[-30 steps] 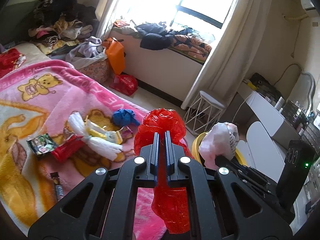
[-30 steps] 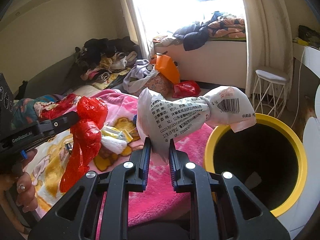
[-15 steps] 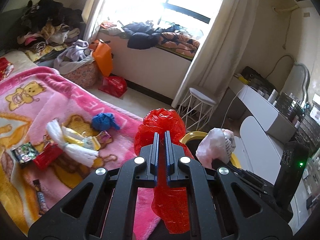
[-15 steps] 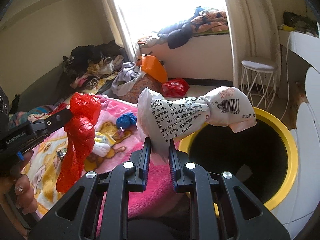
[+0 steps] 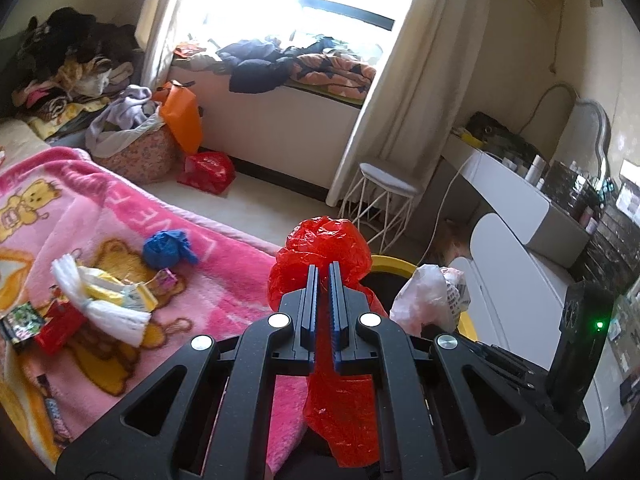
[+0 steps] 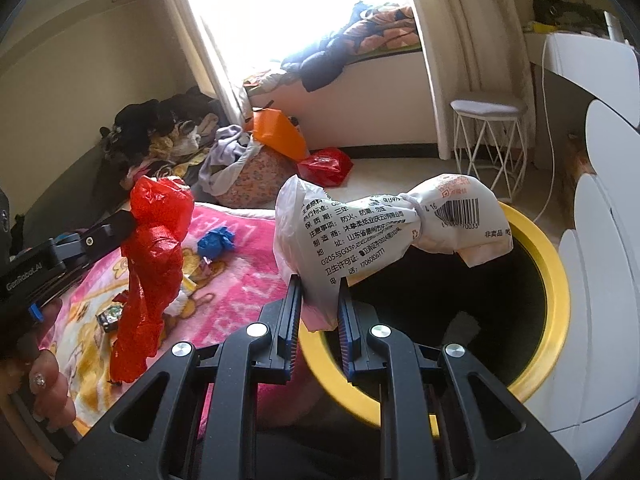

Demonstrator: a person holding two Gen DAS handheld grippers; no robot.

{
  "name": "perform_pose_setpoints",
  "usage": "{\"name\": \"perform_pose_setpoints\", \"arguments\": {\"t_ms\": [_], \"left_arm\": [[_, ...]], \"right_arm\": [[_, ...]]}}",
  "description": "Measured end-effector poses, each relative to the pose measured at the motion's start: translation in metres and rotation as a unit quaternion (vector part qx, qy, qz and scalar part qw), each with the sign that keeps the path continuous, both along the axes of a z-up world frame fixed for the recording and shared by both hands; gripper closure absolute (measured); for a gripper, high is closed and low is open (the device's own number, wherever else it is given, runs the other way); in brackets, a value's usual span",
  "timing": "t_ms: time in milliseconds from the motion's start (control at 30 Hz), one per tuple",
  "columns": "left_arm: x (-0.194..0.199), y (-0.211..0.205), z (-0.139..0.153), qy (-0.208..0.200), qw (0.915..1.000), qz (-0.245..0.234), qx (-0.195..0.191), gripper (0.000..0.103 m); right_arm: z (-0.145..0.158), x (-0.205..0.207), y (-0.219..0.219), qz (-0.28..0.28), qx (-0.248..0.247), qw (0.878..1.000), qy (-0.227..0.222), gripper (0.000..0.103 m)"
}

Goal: Collect trash
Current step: 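Carry the red bag and white printed bag over the yellow bin with both tools, then open both tools to drop the bags into the bin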

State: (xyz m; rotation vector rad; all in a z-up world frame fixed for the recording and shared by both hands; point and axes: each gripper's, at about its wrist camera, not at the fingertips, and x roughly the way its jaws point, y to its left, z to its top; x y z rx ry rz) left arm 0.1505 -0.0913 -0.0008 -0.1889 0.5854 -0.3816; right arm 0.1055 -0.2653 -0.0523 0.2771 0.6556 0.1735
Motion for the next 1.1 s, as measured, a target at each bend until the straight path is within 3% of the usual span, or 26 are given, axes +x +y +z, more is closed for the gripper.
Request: {"name": "perform_pose_setpoints", "arguments": {"t_ms": [1100], "left_arm": [[0.059,-0.099,-0.039,0.011,0.9967,-0.034,0.073,0.1]], "right_arm": [[-0.032,0.007,-0.054,-0.049,0.039,0.996,0.07,0.086]]}}
